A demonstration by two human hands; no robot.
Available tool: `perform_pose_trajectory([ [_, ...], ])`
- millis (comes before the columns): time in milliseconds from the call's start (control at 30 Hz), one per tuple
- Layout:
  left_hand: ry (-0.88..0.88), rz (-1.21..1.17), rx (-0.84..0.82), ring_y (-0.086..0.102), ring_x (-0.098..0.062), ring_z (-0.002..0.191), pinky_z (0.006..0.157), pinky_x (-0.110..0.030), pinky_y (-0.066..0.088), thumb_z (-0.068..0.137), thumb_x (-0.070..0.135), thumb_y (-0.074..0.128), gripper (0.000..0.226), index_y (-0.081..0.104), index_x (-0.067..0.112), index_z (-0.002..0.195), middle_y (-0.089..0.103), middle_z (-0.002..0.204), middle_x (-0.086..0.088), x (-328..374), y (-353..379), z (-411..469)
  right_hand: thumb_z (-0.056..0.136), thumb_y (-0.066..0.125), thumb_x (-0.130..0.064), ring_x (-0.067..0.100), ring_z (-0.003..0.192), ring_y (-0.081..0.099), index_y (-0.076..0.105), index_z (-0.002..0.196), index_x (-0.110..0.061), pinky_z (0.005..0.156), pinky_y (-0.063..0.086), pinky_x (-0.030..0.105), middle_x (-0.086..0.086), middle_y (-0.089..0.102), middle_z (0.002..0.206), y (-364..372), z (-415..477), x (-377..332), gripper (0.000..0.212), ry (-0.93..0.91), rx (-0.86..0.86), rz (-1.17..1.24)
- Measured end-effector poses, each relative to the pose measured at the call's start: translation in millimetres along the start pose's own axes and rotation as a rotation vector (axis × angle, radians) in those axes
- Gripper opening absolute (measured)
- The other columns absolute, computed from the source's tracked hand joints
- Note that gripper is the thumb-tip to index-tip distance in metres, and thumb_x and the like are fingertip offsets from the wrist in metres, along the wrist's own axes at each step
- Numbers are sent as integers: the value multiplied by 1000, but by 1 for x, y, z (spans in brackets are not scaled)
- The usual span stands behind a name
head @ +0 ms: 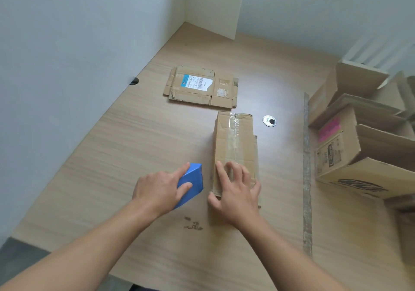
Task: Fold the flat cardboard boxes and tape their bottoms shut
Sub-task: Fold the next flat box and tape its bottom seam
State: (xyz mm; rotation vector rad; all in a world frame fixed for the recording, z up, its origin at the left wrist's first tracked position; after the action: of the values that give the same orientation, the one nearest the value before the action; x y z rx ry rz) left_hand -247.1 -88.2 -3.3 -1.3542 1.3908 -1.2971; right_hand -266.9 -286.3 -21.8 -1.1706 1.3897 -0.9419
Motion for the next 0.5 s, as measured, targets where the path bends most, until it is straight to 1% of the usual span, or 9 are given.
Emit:
perform_pose_trajectory([
  [33, -9, -8, 0, 66, -24, 91, 62, -32, 35, 93, 67, 30, 57, 16, 54, 147, 69, 98, 5, -4, -3, 0, 78, 46, -58, 20, 145, -9, 8, 150, -46, 108, 17, 62, -3, -6, 160, 2, -1, 3, 83, 19, -25, 13],
  [67, -14, -16, -1, 65, -23, 91, 61, -32, 35, 93, 67, 30, 57, 16, 55, 147, 69, 98, 7, -8, -7, 1, 76, 47, -57, 20, 146, -19, 5, 149, -48, 109, 13, 64, -4, -21, 161, 4, -1, 5, 84, 31, -49, 26],
  [100, -16, -24, -1, 65, -21, 90, 61, -31, 35, 93, 68, 29, 57, 16, 55, 147, 69, 97, 8, -11, -10, 1, 75, 47, -55, 21, 146, -26, 4, 148, -50, 109, 10, 66, -3, -28, 160, 4, -1, 9, 85, 36, -75, 32],
  [133, -19, -31, 0, 65, -21, 90, 60, -31, 37, 93, 68, 29, 56, 17, 56, 146, 69, 96, 9, -13, -13, 3, 73, 48, -53, 22, 147, -28, 5, 147, -50, 109, 8, 68, -3, -29, 160, 3, 0, 12, 85, 39, -103, 27],
  [200, -32, -48, 8, 65, -21, 87, 61, -31, 40, 93, 68, 30, 55, 18, 57, 146, 68, 94, 8, -17, -21, 6, 70, 48, -49, 23, 148, -24, 12, 142, -47, 109, 2, 71, -3, -20, 161, -1, 1, 20, 80, 48, -127, 8],
  [267, -40, -55, 22, 64, -22, 86, 61, -31, 42, 93, 67, 30, 54, 19, 57, 145, 68, 92, 7, -17, -28, 10, 70, 48, -49, 21, 149, -19, 14, 138, -47, 109, 1, 70, -4, -12, 161, -7, 0, 29, 76, 58, -108, -5],
  [367, -30, -54, 43, 64, -21, 88, 62, -30, 43, 92, 68, 29, 54, 20, 58, 145, 67, 94, 9, -13, -36, 14, 75, 49, -59, 18, 148, -17, -1, 145, -50, 112, 9, 64, -7, -6, 159, -12, -2, 41, 87, 77, -89, -6],
  [433, -28, -71, 49, 63, -21, 86, 61, -30, 43, 91, 69, 29, 54, 21, 59, 144, 66, 92, 11, -12, -40, 15, 77, 51, -56, 22, 148, -22, -7, 146, -52, 114, 7, 63, -5, -11, 160, -15, -4, 45, 90, 68, -113, 12],
  [500, -38, -99, 44, 61, -21, 85, 61, -31, 42, 90, 71, 30, 55, 22, 60, 143, 64, 91, 12, -12, -44, 16, 77, 53, -45, 24, 147, -29, -6, 147, -54, 113, -4, 67, -4, -22, 160, -15, -5, 52, 91, -3, -201, -29],
])
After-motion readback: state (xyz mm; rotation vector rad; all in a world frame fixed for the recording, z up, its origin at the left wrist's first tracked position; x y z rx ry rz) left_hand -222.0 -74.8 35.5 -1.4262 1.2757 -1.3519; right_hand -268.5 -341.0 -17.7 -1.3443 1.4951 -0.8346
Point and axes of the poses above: each hand's wrist, its own z-axis towards the middle knuckle, its own y-axis out of the palm, x = y × z, the point moved 5 cm from there along z, towards the middle knuckle
